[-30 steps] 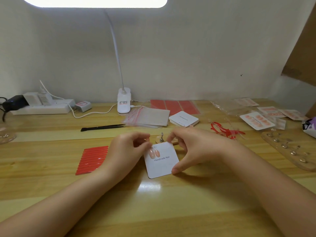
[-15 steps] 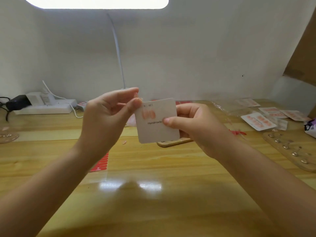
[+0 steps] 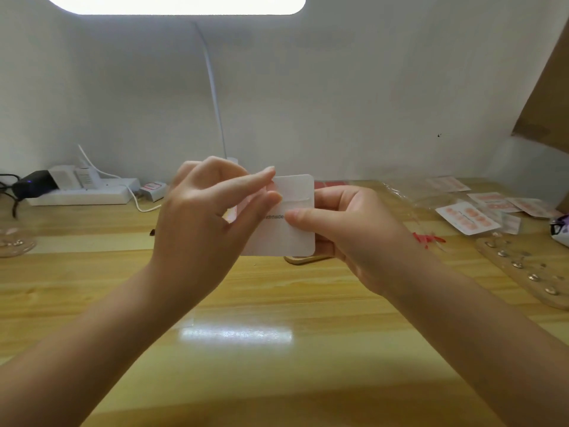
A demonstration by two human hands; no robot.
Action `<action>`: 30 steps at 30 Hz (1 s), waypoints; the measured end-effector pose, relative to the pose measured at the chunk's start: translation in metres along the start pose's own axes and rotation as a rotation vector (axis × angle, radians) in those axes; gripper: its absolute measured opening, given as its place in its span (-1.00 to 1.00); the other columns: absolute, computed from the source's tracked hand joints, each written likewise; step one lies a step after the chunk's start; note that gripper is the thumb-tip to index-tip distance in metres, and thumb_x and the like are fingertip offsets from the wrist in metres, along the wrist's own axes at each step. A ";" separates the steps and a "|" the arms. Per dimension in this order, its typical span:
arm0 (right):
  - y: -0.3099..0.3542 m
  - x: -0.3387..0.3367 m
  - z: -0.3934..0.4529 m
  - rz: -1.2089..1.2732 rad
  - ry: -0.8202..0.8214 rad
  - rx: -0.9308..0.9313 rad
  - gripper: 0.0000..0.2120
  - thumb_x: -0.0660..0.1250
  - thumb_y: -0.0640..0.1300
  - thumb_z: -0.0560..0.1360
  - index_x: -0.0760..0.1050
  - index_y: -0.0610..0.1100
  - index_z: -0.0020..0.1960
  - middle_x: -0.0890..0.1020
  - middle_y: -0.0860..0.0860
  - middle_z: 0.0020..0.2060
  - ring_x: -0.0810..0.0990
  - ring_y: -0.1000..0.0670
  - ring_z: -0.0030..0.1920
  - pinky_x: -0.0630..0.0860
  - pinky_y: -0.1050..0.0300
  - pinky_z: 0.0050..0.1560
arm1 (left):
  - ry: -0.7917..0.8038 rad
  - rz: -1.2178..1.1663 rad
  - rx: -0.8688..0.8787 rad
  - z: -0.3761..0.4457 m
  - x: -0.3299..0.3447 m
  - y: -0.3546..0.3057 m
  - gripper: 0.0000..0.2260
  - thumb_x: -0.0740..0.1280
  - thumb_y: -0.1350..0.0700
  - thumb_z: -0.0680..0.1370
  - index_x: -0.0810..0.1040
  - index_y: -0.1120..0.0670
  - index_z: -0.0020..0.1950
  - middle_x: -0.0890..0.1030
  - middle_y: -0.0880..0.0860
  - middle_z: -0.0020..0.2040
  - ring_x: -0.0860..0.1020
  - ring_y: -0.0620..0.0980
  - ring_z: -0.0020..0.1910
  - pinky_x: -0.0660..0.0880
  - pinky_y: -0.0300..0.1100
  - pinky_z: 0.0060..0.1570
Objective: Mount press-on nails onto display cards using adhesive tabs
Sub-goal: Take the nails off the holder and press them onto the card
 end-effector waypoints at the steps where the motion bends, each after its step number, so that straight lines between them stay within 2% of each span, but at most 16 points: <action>1: 0.001 0.002 -0.001 -0.007 0.009 -0.010 -0.91 0.39 -0.29 0.48 0.64 -0.15 -0.08 0.72 -0.06 -0.23 0.71 -0.03 -0.20 0.66 0.04 -0.19 | 0.001 0.037 0.019 -0.001 0.001 -0.002 -0.75 0.35 -0.01 0.54 0.64 0.06 0.14 0.56 0.01 -0.09 0.48 0.10 -0.08 0.31 -0.17 -0.02; 5: 0.003 0.006 -0.003 -0.023 0.031 -0.027 -0.95 0.43 -0.20 0.47 0.67 -0.11 -0.08 0.73 -0.06 -0.21 0.72 -0.05 -0.17 0.64 -0.01 -0.15 | -0.013 0.134 0.064 -0.003 0.003 -0.005 -0.78 0.37 0.00 0.53 0.65 0.05 0.12 0.60 0.10 -0.06 0.49 0.20 -0.08 0.32 -0.13 -0.01; 8: 0.003 0.008 -0.004 -0.005 0.044 -0.025 -0.93 0.43 -0.21 0.48 0.67 -0.12 -0.06 0.73 -0.05 -0.20 0.72 -0.02 -0.17 0.63 0.13 -0.22 | -0.023 0.173 0.085 -0.005 0.005 -0.006 -0.78 0.37 0.00 0.54 0.67 0.06 0.11 0.61 0.11 -0.04 0.51 0.23 -0.08 0.43 0.03 -0.07; 11: 0.003 0.006 -0.003 0.002 0.045 -0.024 -0.91 0.42 -0.22 0.48 0.66 -0.13 -0.04 0.73 -0.04 -0.20 0.72 -0.02 -0.17 0.62 0.15 -0.23 | -0.026 0.254 0.134 -0.007 0.006 -0.008 -0.78 0.35 -0.01 0.58 0.68 0.05 0.12 0.63 0.13 -0.01 0.53 0.26 -0.08 0.48 0.13 -0.11; 18: 0.001 0.004 -0.002 0.049 0.037 -0.008 -0.90 0.41 -0.27 0.49 0.65 -0.19 -0.01 0.73 -0.07 -0.20 0.72 -0.02 -0.17 0.59 0.19 -0.26 | 0.017 0.472 0.222 -0.010 0.014 -0.013 -0.74 0.25 -0.03 0.63 0.66 0.03 0.18 0.61 0.15 0.13 0.54 0.26 0.00 0.43 0.08 -0.05; 24: -0.002 -0.001 -0.001 0.039 0.000 0.007 -0.88 0.40 -0.27 0.49 0.64 -0.21 0.02 0.73 -0.10 -0.15 0.72 -0.05 -0.13 0.63 0.10 -0.19 | 0.023 0.275 0.080 -0.007 0.012 -0.004 -0.65 0.33 -0.05 0.57 0.60 0.15 0.24 0.59 0.14 0.16 0.55 0.20 0.03 0.46 0.13 0.02; 30: 0.001 0.002 -0.002 0.017 0.024 -0.020 -0.90 0.42 -0.25 0.48 0.65 -0.14 -0.02 0.73 -0.05 -0.18 0.72 -0.02 -0.14 0.62 0.16 -0.23 | -0.030 0.209 0.175 -0.006 0.005 -0.012 -0.85 0.43 0.05 0.54 0.69 0.12 -0.03 0.64 0.12 -0.02 0.55 0.20 -0.08 0.48 0.12 -0.09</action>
Point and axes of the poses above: each hand's wrist, its own z-axis towards the middle knuckle, its own x-axis out of the palm, y = z × x, the point moved 9 cm from there along z, towards the middle knuckle
